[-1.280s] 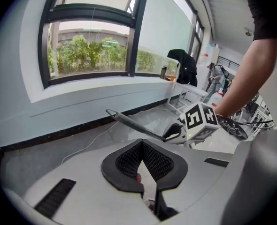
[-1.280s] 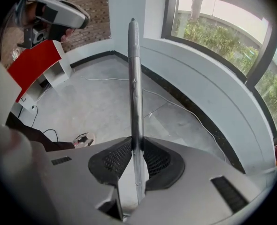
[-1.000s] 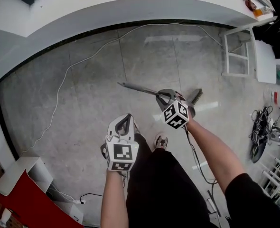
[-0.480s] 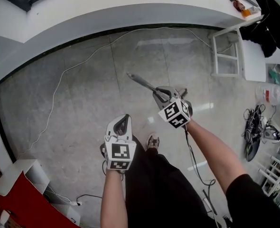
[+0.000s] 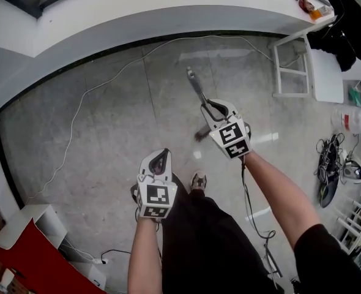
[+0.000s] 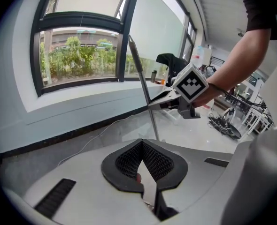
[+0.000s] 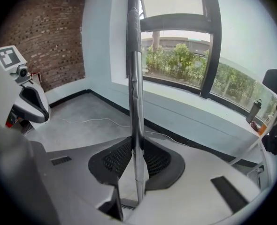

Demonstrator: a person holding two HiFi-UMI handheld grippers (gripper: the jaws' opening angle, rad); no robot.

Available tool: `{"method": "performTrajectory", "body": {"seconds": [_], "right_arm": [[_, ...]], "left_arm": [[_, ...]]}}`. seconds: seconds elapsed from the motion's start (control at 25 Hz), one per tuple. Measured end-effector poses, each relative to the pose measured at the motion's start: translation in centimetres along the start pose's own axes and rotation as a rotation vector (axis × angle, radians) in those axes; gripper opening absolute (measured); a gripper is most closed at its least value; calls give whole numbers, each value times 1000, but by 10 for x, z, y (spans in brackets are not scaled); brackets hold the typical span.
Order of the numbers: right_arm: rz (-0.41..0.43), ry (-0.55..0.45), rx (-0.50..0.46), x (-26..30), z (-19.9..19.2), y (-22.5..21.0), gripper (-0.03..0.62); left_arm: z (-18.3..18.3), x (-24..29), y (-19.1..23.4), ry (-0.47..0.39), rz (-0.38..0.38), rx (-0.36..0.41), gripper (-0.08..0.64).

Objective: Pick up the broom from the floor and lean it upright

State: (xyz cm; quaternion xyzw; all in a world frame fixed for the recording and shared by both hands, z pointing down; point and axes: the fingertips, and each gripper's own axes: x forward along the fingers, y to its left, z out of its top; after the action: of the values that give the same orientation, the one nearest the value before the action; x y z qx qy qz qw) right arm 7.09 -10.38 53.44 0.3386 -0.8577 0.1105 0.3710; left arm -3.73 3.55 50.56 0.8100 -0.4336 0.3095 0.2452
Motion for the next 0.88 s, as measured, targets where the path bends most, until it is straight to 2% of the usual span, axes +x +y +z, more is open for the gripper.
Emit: {"method": "performTrajectory", "body": {"seconds": [0.4, 0.68, 0.88], "right_arm": [[-85, -119, 97, -14, 28, -17, 74], [-156, -214, 150, -17, 54, -21, 74], [-183, -240, 188, -16, 59, -20, 74]], "left_arm": [[0, -12, -7, -22, 9, -25, 6], [1, -16, 4, -46, 17, -45, 6], [-2, -19, 9, -47, 16, -54, 6]]}}
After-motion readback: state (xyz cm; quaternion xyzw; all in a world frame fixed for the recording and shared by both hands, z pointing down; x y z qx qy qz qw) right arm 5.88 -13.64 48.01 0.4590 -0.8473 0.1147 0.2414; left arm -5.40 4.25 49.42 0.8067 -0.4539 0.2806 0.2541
